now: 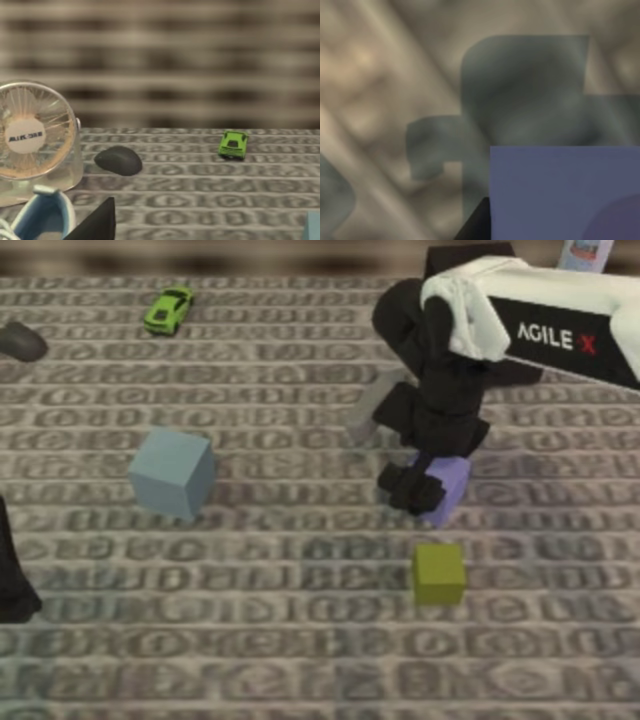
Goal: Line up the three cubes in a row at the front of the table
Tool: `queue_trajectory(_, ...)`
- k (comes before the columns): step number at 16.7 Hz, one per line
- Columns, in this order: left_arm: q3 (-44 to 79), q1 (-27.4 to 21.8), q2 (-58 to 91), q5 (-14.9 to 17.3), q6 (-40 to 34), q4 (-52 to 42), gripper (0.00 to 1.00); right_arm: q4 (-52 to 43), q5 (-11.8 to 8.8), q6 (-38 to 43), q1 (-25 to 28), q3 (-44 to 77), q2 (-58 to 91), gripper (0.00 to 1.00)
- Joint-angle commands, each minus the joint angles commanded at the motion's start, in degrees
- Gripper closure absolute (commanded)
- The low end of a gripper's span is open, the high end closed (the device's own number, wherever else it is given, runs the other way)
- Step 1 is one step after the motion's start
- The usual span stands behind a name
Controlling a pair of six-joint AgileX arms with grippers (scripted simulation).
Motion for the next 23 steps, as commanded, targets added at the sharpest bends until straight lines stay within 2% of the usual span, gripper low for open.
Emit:
queue_trajectory(4,0.00,0.00,0.00,0.00,0.00,0.00,0.00,-1.42,-0.37,0.42,0.09,0.95,-1.27,1.00)
queue_trajectory(11,0.00,0.00,0.00,0.00,0.00,0.00,0.00,-13.44,-0.42,0.18,0.67,10.41,-3.66,1.00)
queue_trajectory(17,0.00,0.00,0.00,0.00,0.00,0.00,0.00,-14.25,-0.45,0.14,0.59,10.97,-3.90,1.00)
queue_trajectory(20,0.00,0.00,0.00,0.00,0.00,0.00,0.00,-13.74,-0.42,-3.84,4.30,8.08,-6.35,1.00)
queue_trajectory(23,0.00,0.00,0.00,0.00,0.00,0.00,0.00,-12.97,-0.54,-11.18,10.57,3.16,-10.35,1.00)
